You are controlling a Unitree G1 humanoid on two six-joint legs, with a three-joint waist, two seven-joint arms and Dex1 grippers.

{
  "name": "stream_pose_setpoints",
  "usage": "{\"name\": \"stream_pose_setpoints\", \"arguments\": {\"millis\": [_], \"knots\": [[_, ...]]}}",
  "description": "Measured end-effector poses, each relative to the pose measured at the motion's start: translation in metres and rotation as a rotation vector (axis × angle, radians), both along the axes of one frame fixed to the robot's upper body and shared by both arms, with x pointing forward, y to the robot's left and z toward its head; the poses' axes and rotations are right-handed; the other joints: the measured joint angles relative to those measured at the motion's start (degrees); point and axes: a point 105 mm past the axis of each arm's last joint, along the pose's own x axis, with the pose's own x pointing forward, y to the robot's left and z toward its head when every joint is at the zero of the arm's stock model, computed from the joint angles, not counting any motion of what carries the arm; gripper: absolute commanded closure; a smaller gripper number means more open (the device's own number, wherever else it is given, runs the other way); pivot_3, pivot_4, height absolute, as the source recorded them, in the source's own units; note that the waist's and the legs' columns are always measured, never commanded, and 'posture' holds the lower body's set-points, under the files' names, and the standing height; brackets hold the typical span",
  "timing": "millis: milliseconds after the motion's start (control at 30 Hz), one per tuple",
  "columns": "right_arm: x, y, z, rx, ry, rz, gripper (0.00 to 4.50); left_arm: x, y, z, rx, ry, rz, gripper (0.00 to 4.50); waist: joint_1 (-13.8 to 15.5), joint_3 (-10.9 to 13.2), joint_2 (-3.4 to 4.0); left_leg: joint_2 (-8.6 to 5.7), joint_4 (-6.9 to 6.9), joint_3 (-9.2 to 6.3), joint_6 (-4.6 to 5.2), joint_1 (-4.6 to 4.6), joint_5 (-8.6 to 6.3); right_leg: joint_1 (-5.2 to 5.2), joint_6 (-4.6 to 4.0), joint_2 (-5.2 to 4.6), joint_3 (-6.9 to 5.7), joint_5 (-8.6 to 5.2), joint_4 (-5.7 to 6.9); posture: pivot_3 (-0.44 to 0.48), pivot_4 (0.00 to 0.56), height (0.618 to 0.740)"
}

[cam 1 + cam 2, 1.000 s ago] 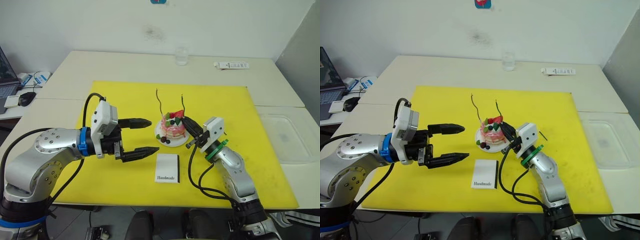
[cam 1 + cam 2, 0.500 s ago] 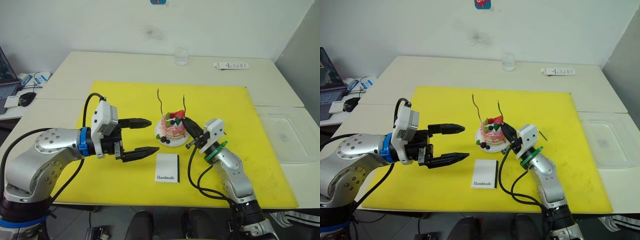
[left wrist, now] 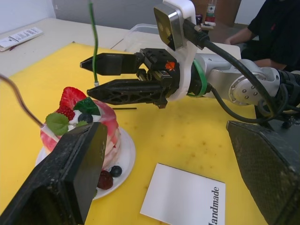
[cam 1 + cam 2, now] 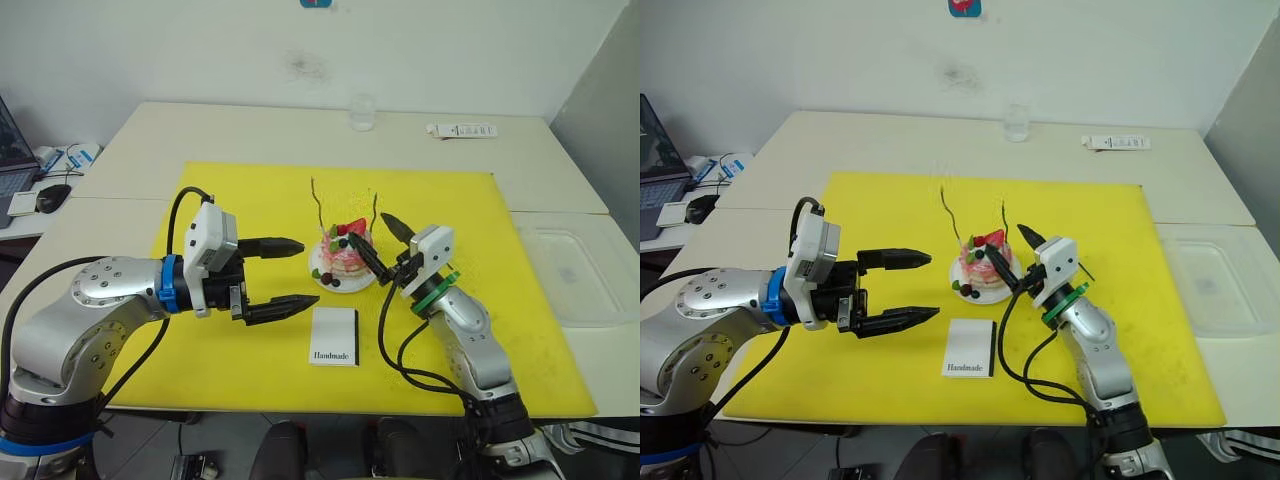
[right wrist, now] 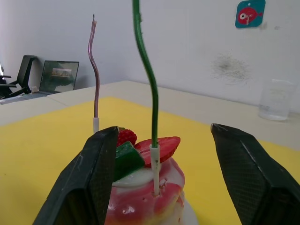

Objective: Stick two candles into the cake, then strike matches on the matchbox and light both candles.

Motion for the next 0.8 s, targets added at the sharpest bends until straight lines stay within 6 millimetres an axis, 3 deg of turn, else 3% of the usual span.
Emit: {"name": "stream_pose_setpoints", "arguments": {"millis": [300, 467, 600, 700, 800], "knots": [[-0.013, -0.006, 0.024, -0.029, -0.032, 0.053, 1.14, 0.004, 0.003, -0.004, 0.02, 0.044, 0.047, 0.0, 0.0, 0.0, 0.0, 0.0, 0.01, -0.03, 0.0, 0.0, 0.0, 0.0, 0.01, 0.0, -0.02, 0.0, 0.01, 0.0, 0.15, 0.74], [-0.019, -0.035, 0.035, -0.14, -0.006, 0.068, 1.14, 0.007, 0.01, -0.007, -0.005, 0.216, 0.101, 0.0, 0.2, 0.0, 0.0, -0.03, 0.01, -0.04, 0.0, -0.01, 0.0, 0.02, 0.04, -0.01, -0.05, -0.02, -0.01, 0.0, 0.15, 0.74], [-0.026, -0.052, 0.034, -0.245, 0.035, 0.091, 1.14, 0.007, 0.032, -0.015, -0.046, 0.43, 0.185, 0.0, 0.0, 0.0, 0.0, 0.04, -0.02, -0.05, 0.01, 0.01, 0.0, -0.01, 0.08, 0.01, -0.05, -0.05, -0.01, 0.0, 0.15, 0.74], [-0.033, -0.061, 0.028, -0.283, 0.074, 0.109, 1.72, -0.001, 0.039, -0.025, -0.052, 0.566, 0.2, 0.0, 0.0, 0.0, 0.0, 0.04, -0.04, -0.07, 0.01, -0.01, 0.0, -0.02, 0.08, 0.01, -0.06, -0.05, -0.01, 0.0, 0.15, 0.74], [-0.039, -0.069, 0.02, -0.341, 0.109, 0.13, 2.74, -0.007, 0.044, -0.031, -0.045, 0.675, 0.213, 0.0, 0.0, 0.0, 0.0, 0.0, -0.03, -0.05, 0.01, -0.01, 0.0, -0.01, 0.09, -0.01, -0.05, -0.05, -0.02, 0.0, 0.15, 0.74]]}}
